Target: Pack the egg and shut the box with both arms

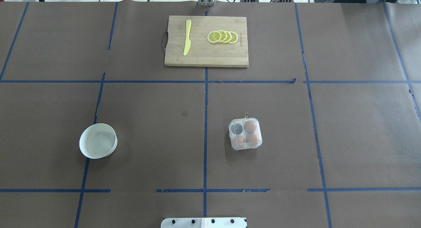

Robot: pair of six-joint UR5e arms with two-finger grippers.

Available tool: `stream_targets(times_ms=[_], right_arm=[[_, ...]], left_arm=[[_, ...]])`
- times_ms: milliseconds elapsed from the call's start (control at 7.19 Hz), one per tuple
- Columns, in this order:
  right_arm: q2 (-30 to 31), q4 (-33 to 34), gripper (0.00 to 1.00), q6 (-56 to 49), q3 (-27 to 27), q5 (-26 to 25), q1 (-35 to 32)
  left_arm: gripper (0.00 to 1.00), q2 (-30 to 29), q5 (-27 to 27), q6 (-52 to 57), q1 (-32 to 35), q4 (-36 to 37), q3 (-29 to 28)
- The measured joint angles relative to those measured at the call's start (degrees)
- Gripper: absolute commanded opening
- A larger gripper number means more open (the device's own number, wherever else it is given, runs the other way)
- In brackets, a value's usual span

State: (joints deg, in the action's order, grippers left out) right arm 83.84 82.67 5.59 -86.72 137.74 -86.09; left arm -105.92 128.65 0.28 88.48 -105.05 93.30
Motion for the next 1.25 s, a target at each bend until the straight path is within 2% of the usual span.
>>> stream_targets(times_ms=[1252], right_arm=[[-1.16,-0.35,1.00,-0.32,0.41,-0.27,-0.31]], left_arm=[[1.00,-3.72,0.28,-0.27,3.64,-0.80,-0.29]])
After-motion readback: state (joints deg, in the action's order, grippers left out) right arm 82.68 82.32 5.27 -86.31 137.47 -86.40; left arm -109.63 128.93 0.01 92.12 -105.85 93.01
